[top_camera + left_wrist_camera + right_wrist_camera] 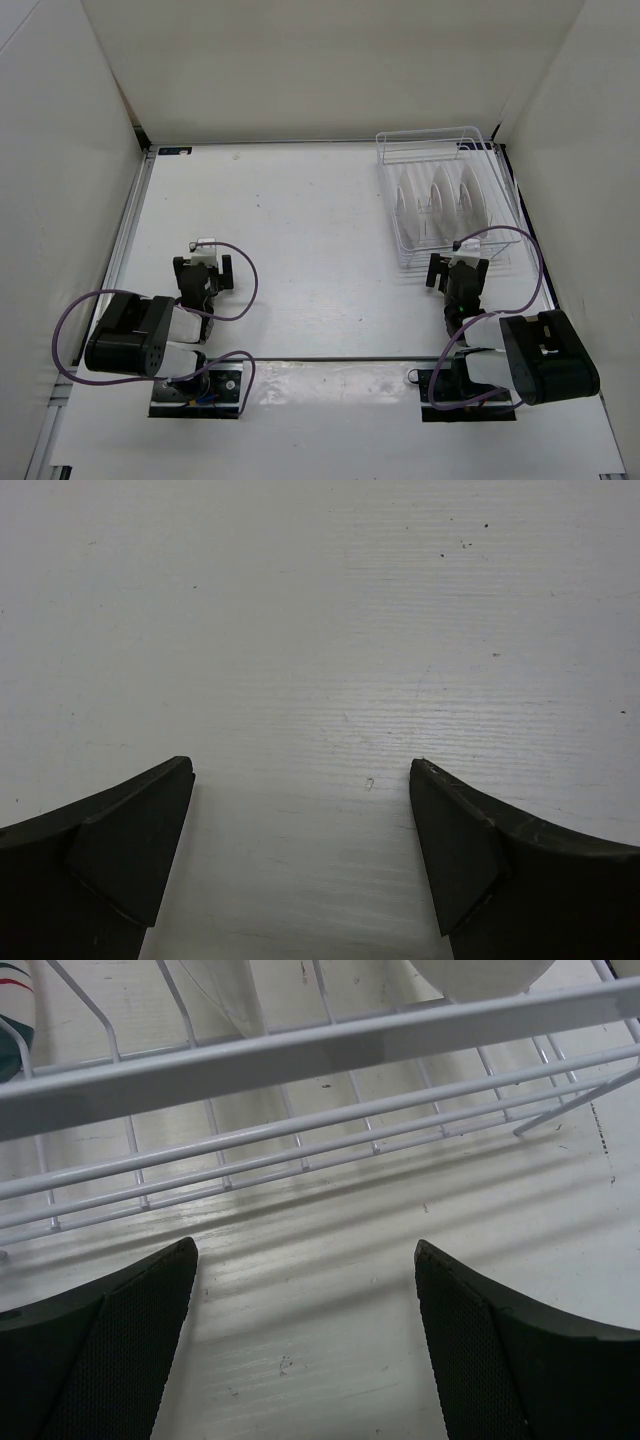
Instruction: Unload the plates from the dish rack
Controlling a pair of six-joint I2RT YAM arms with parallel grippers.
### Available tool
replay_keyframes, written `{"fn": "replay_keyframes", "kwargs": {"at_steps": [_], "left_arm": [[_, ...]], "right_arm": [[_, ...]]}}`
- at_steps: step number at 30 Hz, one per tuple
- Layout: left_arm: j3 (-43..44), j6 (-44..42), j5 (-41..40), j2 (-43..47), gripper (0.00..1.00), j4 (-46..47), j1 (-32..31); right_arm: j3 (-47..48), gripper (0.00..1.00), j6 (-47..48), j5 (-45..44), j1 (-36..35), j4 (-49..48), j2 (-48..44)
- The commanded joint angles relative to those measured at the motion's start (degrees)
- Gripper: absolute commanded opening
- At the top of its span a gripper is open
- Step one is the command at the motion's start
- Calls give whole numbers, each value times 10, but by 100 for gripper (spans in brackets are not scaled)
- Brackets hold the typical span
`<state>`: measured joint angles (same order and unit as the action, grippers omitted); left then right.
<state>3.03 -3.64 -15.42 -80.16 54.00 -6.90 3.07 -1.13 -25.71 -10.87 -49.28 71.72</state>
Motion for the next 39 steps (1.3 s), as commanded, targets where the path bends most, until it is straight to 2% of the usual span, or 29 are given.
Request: {"fn": "replay_keyframes", "kwargs": {"at_steps": [1, 17, 19, 20, 23, 24, 25, 26, 27, 28, 32, 39], "left_arm": [[-63, -1, 0, 4, 100, -2, -3], [-64, 0, 4, 4, 100, -4, 1], [-68, 15, 51, 10, 100, -6, 26], [-71, 16, 114, 14, 100, -7, 50], [-64, 6, 147, 13, 100, -15, 57], [-63, 9, 165, 16, 100, -25, 84], [-70, 7, 286, 16, 100, -24, 100], [-77, 5, 325, 5, 100, 13, 114], [-84, 6, 358, -3, 100, 61, 153], [-94, 13, 443, -22, 100, 79, 164], [-94, 4, 480, -19, 100, 92, 181], [-97, 7, 483, -24, 100, 102, 182]], "right_arm": [[10, 90, -3, -3, 2, -11, -1], [11, 90, -2, -2, 0, -11, -1], [10, 90, 0, -3, 2, -11, -2], [10, 90, -1, -2, 1, -12, 1], [10, 90, -2, -2, 1, -12, -2], [9, 90, -1, -2, 2, -12, -2], [10, 90, 0, -3, 2, -15, -2], [6, 90, 1, -5, 2, -17, -3], [6, 90, 1, -4, 2, -20, -3], [6, 90, 2, -6, 2, -20, -1], [6, 90, 2, -6, 2, -19, -3], [6, 90, 2, -6, 2, -20, -1]]}}
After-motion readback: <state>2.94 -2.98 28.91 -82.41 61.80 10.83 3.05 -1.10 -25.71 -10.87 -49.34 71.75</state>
